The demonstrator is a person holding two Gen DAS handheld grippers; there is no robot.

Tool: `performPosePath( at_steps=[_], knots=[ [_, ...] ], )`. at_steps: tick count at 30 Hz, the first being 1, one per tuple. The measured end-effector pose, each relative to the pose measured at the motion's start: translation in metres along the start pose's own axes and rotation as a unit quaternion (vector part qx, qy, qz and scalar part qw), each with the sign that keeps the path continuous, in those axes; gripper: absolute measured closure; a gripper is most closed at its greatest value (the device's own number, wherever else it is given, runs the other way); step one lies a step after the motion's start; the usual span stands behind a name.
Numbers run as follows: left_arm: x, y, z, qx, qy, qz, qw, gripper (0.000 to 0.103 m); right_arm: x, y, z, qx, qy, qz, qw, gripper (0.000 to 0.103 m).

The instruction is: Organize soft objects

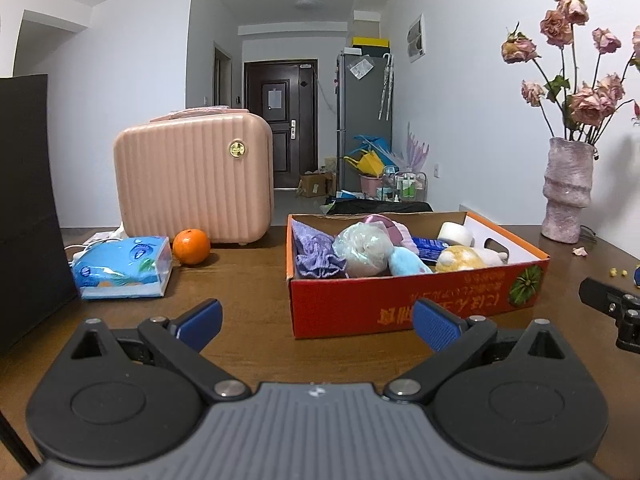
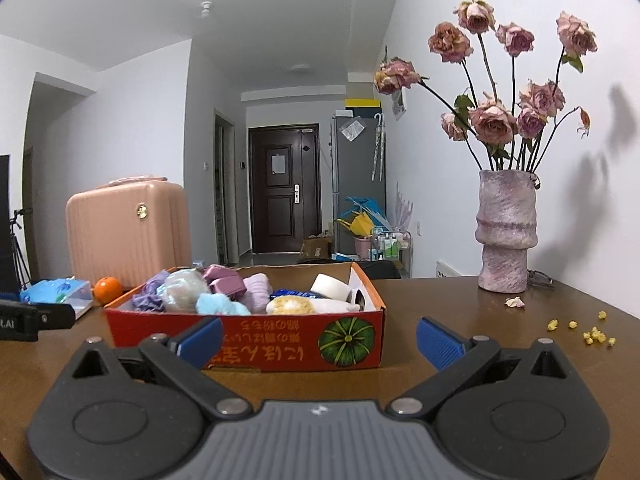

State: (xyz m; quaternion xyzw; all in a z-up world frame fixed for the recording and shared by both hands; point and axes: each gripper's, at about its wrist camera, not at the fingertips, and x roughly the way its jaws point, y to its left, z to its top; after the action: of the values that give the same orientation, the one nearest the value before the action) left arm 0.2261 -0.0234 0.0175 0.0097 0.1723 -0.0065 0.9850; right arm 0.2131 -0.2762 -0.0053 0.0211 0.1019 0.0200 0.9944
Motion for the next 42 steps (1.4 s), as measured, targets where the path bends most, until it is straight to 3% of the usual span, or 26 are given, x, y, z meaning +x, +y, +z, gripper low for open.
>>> performPosePath(
  at_steps=[12,23,42],
  knots=[
    [-0.070,0.011,-0.028,0.013,-0.014,0.001,0.9998,0.000,-0.072,0.004,-0.012,-0.015,-0.010,-0.010,1.000,0.000],
    [-0.113,0.017,-0.049,0.016,0.006,-0.014,0.9998,0.000,-0.118,0.007,-0.018,-0.006,0.045,0.002,0.999,0.000],
    [-0.139,0.011,-0.052,0.026,0.006,-0.028,0.9992,0.000,-0.144,0.016,-0.011,-0.006,0.044,0.007,0.999,0.000]
  ],
)
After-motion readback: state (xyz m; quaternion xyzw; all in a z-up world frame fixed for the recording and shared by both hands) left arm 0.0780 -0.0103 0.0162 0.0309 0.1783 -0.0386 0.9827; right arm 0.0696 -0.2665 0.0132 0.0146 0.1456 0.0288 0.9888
